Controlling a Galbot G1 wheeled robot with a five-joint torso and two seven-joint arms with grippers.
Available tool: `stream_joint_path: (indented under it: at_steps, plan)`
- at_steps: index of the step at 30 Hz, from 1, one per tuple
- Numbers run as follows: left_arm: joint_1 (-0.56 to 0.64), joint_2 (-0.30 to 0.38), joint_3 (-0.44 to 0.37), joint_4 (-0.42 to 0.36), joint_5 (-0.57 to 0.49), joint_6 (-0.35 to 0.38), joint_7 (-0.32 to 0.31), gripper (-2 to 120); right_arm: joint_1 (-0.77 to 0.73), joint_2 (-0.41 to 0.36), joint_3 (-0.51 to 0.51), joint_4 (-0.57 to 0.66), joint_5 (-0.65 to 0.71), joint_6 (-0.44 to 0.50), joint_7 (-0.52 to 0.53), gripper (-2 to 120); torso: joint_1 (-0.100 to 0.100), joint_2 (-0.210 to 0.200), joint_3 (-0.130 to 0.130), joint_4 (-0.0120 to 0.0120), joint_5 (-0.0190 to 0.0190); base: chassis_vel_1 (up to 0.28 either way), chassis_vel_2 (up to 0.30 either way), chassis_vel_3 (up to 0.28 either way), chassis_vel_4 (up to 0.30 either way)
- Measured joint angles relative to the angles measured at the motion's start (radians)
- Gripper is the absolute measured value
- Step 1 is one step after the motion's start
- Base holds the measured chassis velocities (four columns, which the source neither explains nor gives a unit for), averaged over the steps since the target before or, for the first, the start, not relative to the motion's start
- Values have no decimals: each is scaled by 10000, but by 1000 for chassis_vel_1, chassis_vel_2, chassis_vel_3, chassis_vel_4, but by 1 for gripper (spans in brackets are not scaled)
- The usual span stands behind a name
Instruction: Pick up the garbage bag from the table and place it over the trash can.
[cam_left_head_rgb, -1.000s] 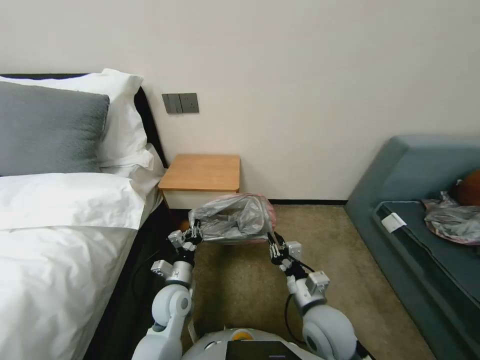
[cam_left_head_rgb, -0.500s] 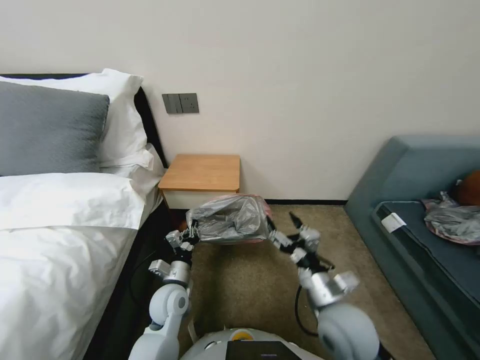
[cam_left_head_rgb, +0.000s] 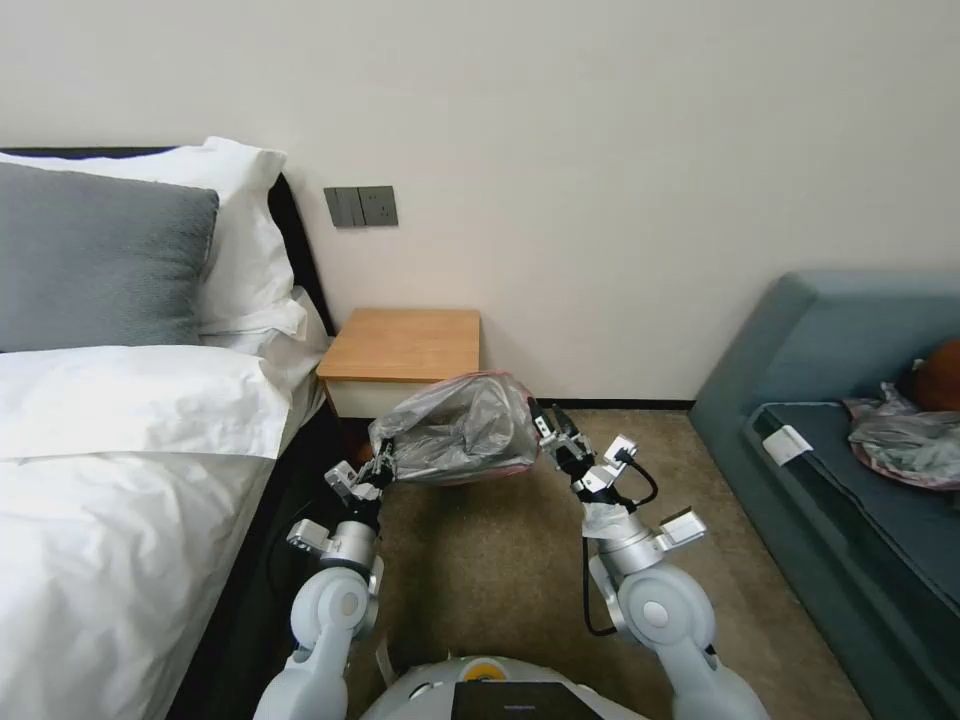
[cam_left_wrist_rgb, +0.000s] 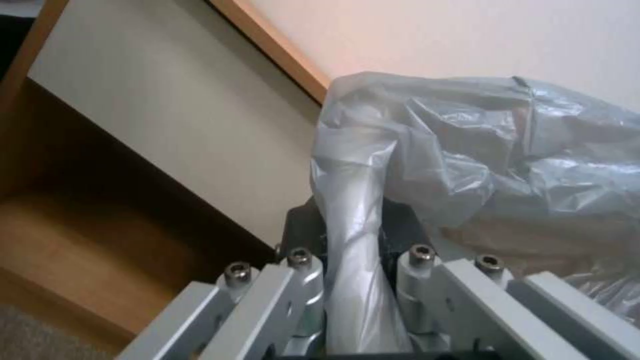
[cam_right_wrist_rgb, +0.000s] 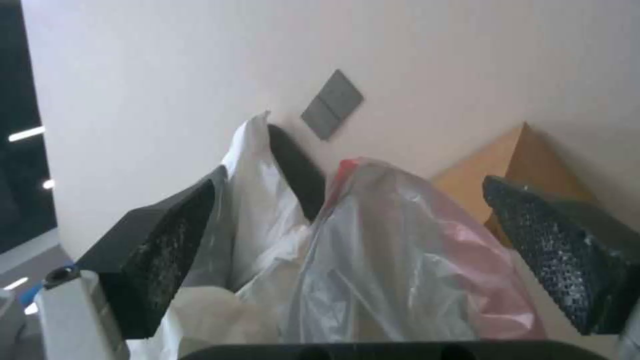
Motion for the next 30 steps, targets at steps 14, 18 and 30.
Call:
stream_joint_path:
  at_steps: [14, 18, 30]
  plan:
    - [74, 4, -15, -33, -53, 8, 12, 7, 327, -524, 138, -1066, 798, -10, -551, 100, 0, 0, -1, 1, 1, 0, 0, 0, 0]
    - [110, 36, -15, -55, -58, 8, 23, 7, 413, -704, 256, -1431, 825, -41, -735, 100, 0, 0, -1, 0, 1, 0, 0, 0, 0]
    - [151, 59, 84, -91, -66, -12, 93, 7, 1129, -1159, 123, -1916, 1607, -295, -534, 100, 0, 0, -1, 1, 1, 0, 0, 0, 0]
